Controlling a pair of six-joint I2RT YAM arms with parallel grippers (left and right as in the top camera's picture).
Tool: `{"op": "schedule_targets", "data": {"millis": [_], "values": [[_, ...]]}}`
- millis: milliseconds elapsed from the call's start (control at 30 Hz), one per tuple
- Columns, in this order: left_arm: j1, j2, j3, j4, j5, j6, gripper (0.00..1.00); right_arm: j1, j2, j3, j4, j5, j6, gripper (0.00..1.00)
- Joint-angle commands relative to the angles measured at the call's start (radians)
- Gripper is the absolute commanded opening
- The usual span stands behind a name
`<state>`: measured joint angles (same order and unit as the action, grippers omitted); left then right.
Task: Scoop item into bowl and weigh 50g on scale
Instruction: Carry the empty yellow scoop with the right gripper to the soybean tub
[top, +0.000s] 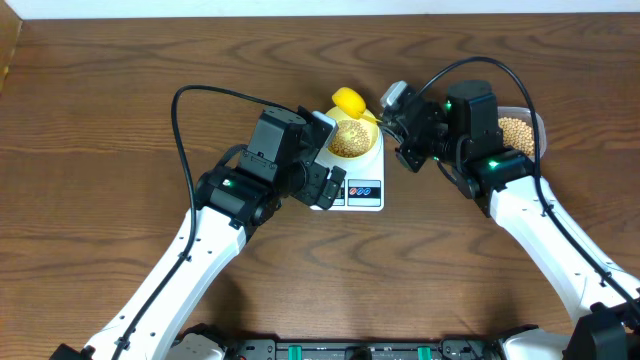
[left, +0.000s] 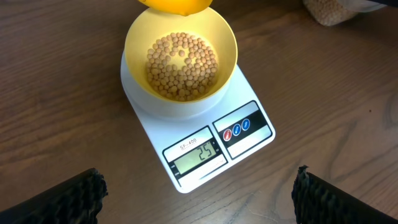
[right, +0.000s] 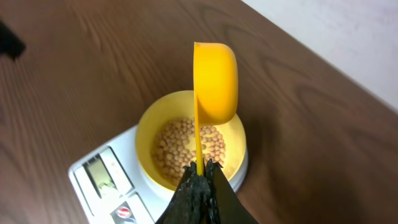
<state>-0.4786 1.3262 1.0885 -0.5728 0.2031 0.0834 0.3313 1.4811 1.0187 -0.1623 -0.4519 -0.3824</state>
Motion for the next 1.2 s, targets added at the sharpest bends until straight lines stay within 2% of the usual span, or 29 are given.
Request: {"op": "schedule_targets", "data": {"millis": [0,133,333,700,867,1167], "values": [[0.004,-0.002,0.003,0.002,-0.013,0.01,0.98,-0.005,-0.023,0.011,0.021,-0.01,0.229,0.01],[0.004,-0.002,0.003,0.002,-0.013,0.01,0.98,-0.044,-0.052,0.011,0.051,-0.01,0.369,0.01],[0.004,-0.002,0.003,0.002,-0.013,0.01,0.98,-0.158,-0.142,0.011,0.014,0.026,0.409,0.02],[0.004,-0.002,0.003,0.002,-0.013,0.01,0.98,-0.393,-0.215,0.011,-0.324,0.294,0.404,0.01],[0.004,-0.002,0.003,0.002,-0.013,0.01,0.98,-0.413,-0.215,0.011,-0.414,0.438,0.404,0.02],[0.004,-0.002,0.003,0.002,-0.013,0.01,0.98,-0.413,-0.194,0.011,-0.461,0.532,0.404,0.02]]}}
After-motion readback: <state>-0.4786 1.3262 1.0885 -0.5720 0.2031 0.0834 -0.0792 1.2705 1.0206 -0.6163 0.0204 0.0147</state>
